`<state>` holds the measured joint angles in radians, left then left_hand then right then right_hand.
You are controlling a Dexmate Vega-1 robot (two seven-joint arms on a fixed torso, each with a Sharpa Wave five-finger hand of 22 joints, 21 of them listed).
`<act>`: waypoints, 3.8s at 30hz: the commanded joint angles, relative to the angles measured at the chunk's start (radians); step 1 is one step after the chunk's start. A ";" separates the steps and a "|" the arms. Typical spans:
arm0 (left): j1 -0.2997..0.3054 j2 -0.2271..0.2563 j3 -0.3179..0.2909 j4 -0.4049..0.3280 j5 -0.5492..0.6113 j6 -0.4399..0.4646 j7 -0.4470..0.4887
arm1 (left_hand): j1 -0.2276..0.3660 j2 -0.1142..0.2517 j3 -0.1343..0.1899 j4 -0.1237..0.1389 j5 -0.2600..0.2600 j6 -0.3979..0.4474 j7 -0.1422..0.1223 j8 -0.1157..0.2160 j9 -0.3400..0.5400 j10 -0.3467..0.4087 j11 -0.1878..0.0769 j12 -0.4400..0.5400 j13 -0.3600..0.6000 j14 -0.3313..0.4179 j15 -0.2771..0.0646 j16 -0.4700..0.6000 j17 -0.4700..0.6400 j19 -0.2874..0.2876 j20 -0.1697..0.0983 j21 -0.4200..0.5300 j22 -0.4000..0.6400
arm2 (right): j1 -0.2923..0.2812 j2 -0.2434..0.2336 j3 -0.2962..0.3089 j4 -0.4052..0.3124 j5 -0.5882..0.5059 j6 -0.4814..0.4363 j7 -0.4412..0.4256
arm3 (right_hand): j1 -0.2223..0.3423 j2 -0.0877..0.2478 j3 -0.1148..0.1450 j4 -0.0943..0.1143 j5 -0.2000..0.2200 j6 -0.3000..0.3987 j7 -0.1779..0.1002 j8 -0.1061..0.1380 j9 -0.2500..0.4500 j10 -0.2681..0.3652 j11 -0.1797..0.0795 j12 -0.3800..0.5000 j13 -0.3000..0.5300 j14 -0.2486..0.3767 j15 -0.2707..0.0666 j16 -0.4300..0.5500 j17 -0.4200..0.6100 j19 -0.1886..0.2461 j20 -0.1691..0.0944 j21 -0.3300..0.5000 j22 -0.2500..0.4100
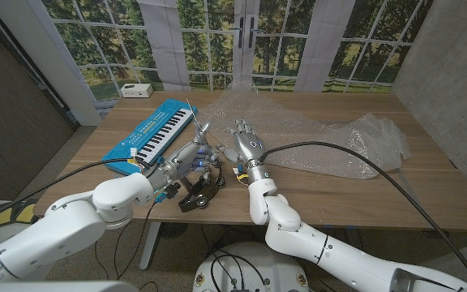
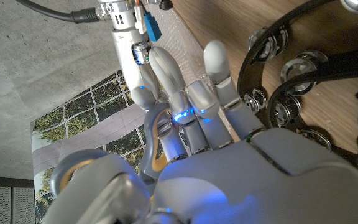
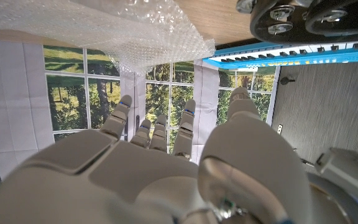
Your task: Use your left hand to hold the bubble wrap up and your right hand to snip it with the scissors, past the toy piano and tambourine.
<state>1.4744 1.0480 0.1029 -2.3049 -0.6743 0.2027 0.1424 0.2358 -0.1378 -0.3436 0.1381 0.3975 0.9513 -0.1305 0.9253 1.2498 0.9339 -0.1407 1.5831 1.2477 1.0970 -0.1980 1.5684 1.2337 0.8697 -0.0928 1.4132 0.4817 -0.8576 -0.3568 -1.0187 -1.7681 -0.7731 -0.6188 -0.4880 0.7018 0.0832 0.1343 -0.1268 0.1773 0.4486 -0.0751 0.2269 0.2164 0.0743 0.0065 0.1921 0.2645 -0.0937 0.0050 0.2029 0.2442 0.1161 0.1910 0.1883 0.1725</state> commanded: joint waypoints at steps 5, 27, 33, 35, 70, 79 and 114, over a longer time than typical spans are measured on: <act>0.003 -0.001 -0.010 -0.005 -0.001 0.013 -0.011 | 0.000 0.001 0.000 0.008 0.002 0.002 0.006 0.666 0.003 0.043 -0.050 0.004 0.003 0.007 -0.003 0.004 0.005 0.007 -0.004 0.010 0.003 | 0.044 0.035 -0.030 0.108 -0.006 0.003 -0.021 | 0.029 0.001 0.008 -0.016 0.001 0.066 -0.044 0.013 0.002 -0.006 -0.091 0.004 -0.014 -0.020 -0.039 0.001 -0.007 0.000 -0.025 0.002 0.000; -0.014 -0.003 0.010 0.011 -0.003 0.012 -0.028 | 0.002 0.004 0.001 0.009 0.004 0.002 0.004 0.666 0.003 0.044 -0.054 0.004 0.003 0.006 -0.003 0.004 0.004 0.005 -0.004 0.012 0.003 | 0.101 0.194 -0.067 0.354 0.032 -0.010 -0.256 | 0.142 -0.033 0.040 -0.044 0.012 0.172 0.138 0.033 0.017 0.124 0.035 0.049 -0.042 0.060 0.011 0.029 -0.030 0.046 0.021 0.003 -0.002; -0.023 0.000 0.015 0.016 -0.003 0.011 -0.034 | 0.002 0.005 0.001 0.009 0.005 0.001 0.003 0.665 0.003 0.045 -0.054 0.004 0.003 0.006 -0.003 0.004 0.004 0.005 -0.006 0.011 0.001 | 0.117 0.216 -0.081 0.401 0.043 -0.040 -0.280 | 0.169 -0.041 0.048 -0.043 0.013 0.185 0.154 0.038 0.026 0.121 0.057 0.041 -0.044 0.024 0.040 0.013 -0.035 -0.015 0.024 -0.014 -0.002; -0.023 0.000 0.013 0.015 -0.005 0.012 -0.032 | 0.002 0.005 0.001 0.010 0.005 0.001 0.004 0.666 0.003 0.045 -0.054 0.004 0.003 0.007 -0.003 0.004 0.004 0.004 -0.005 0.012 0.001 | 0.123 0.210 -0.086 0.398 0.047 -0.053 -0.269 | 0.172 -0.042 0.050 -0.042 0.012 0.192 0.149 0.041 0.027 0.122 0.057 0.041 -0.044 0.023 0.039 0.013 -0.035 -0.019 0.023 -0.014 -0.002; -0.046 0.013 0.025 0.023 -0.024 0.019 -0.041 | 0.003 0.009 0.001 0.011 0.007 0.000 0.005 0.665 0.003 0.044 -0.054 0.004 0.003 0.007 -0.003 0.004 0.005 0.002 -0.006 0.017 0.005 | 0.200 0.201 -0.158 0.427 0.085 -0.213 -0.138 | 0.249 -0.044 0.079 -0.047 0.019 0.156 0.119 0.026 0.048 0.095 0.004 0.020 -0.047 -0.024 0.001 0.001 -0.044 -0.019 -0.003 -0.003 -0.004; -0.059 0.015 0.027 0.030 -0.028 0.015 -0.052 | 0.002 0.009 0.001 0.011 0.007 -0.001 0.007 0.665 0.002 0.043 -0.051 0.004 0.003 0.007 -0.003 0.004 0.005 0.004 -0.005 0.015 -0.001 | 0.205 0.211 -0.170 0.452 0.094 -0.233 -0.159 | 0.346 -0.022 0.123 -0.057 0.039 0.144 0.099 0.022 0.056 0.089 -0.018 0.018 -0.047 -0.020 -0.027 0.006 -0.046 -0.013 -0.036 -0.001 -0.004; -0.135 0.019 0.089 0.056 -0.032 0.032 -0.077 | -0.002 0.012 0.001 0.013 0.008 0.000 0.008 0.665 0.002 0.042 -0.053 0.004 0.003 0.006 -0.003 0.004 0.005 0.004 -0.005 0.018 -0.002 | 0.163 0.166 -0.097 0.421 0.171 -0.087 -0.330 | 0.358 0.051 0.129 0.006 0.049 0.440 0.000 0.125 0.117 0.269 -0.138 0.056 -0.045 0.123 -0.132 0.049 -0.047 0.090 -0.150 0.006 -0.003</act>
<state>1.3799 1.0639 0.1619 -2.2635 -0.7039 0.2197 0.0860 0.2319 -0.1328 -0.3408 0.1434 0.3975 0.9488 -0.1304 0.9254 1.2501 0.9374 -0.1445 1.5830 1.2476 1.0970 -0.1980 1.5684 1.2337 0.8697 -0.0928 1.4278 0.4773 -0.6744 -0.1495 -1.1438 -1.3008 -0.6243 -0.7710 -0.7985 1.0730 0.1304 0.2661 -0.1237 0.2321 0.8832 -0.0631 0.3516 0.3276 0.3416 -0.1112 0.2480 0.2164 0.0217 -0.0304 0.2446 0.1951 0.2022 0.0482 0.1934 0.1675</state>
